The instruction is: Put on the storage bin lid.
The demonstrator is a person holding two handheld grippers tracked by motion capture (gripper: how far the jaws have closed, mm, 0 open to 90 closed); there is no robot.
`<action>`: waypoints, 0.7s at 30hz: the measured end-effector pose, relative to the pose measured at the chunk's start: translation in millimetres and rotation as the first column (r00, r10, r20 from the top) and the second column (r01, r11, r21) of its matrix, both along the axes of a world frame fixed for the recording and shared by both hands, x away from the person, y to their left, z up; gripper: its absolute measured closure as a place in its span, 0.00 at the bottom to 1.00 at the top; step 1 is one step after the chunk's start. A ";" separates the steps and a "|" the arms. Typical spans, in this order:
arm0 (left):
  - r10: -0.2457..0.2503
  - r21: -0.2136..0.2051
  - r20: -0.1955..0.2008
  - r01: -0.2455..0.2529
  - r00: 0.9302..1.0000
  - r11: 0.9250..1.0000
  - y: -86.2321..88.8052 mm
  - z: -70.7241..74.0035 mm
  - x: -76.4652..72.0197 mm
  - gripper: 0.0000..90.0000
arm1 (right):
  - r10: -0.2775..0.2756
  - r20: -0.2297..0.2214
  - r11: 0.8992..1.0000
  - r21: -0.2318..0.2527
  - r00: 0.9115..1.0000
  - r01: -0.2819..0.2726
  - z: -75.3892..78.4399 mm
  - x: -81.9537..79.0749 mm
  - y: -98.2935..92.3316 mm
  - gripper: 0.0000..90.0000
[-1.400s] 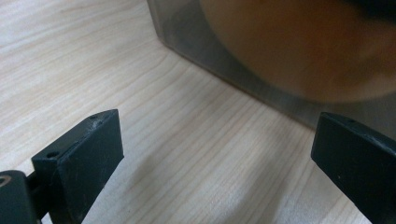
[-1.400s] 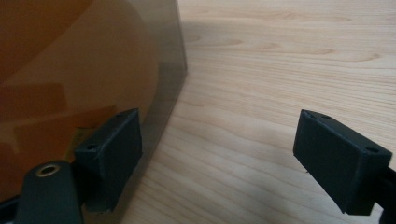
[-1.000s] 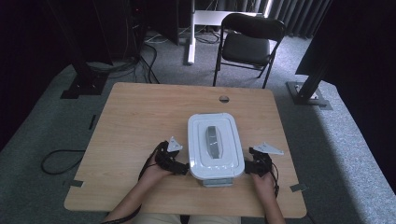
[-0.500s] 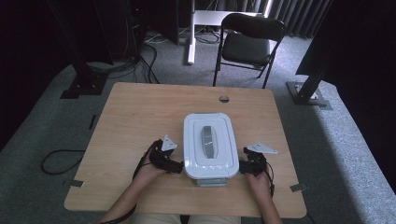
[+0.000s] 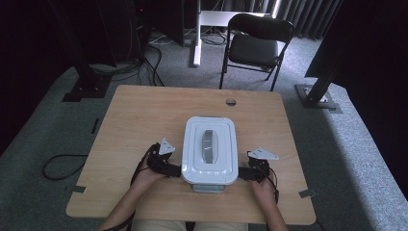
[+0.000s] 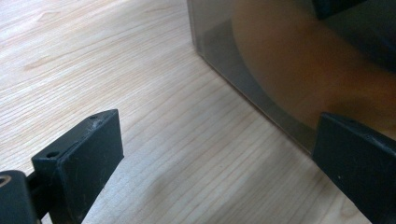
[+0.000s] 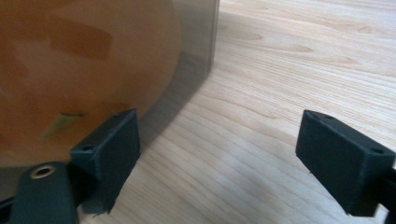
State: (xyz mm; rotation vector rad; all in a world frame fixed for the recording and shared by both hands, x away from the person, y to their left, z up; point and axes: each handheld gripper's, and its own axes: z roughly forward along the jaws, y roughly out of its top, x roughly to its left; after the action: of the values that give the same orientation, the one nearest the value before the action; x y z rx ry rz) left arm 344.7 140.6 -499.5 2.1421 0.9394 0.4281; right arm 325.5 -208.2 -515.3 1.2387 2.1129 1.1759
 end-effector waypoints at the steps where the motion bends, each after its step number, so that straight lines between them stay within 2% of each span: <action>1: 0.002 -0.003 -0.003 -0.003 1.000 1.000 0.4 -0.4 0.1 0.03 | -0.002 -0.001 1.000 -0.011 1.000 0.002 -0.5 -0.1 0.6 0.15; 3: -0.010 -0.004 -0.021 0.010 1.000 1.000 1.2 -1.2 0.6 0.03 | -0.006 -0.005 0.999 -0.036 1.000 0.006 -1.7 0.1 1.6 0.14; 5: -0.020 -0.007 -0.031 0.020 0.999 1.000 2.0 -2.4 0.8 0.03 | -0.013 -0.001 0.999 -0.041 1.000 0.013 -1.6 -0.5 1.4 0.14; 9: -0.017 -0.014 -0.036 0.016 0.999 1.000 4.3 -3.8 0.5 0.03 | -0.041 0.021 0.997 -0.066 0.999 0.043 -1.1 -2.8 -0.4 0.14; 21: 0.013 -0.019 -0.039 -0.014 0.999 1.000 18.9 -4.3 -3.2 0.03 | -0.064 0.013 0.997 -0.030 0.998 0.065 -1.2 -8.8 -17.5 0.14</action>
State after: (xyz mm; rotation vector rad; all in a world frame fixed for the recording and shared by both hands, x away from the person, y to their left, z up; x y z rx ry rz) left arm 341.5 159.5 -503.8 2.1348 0.9761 0.3835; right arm 316.6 -225.6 -516.5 1.2736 2.0586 1.1173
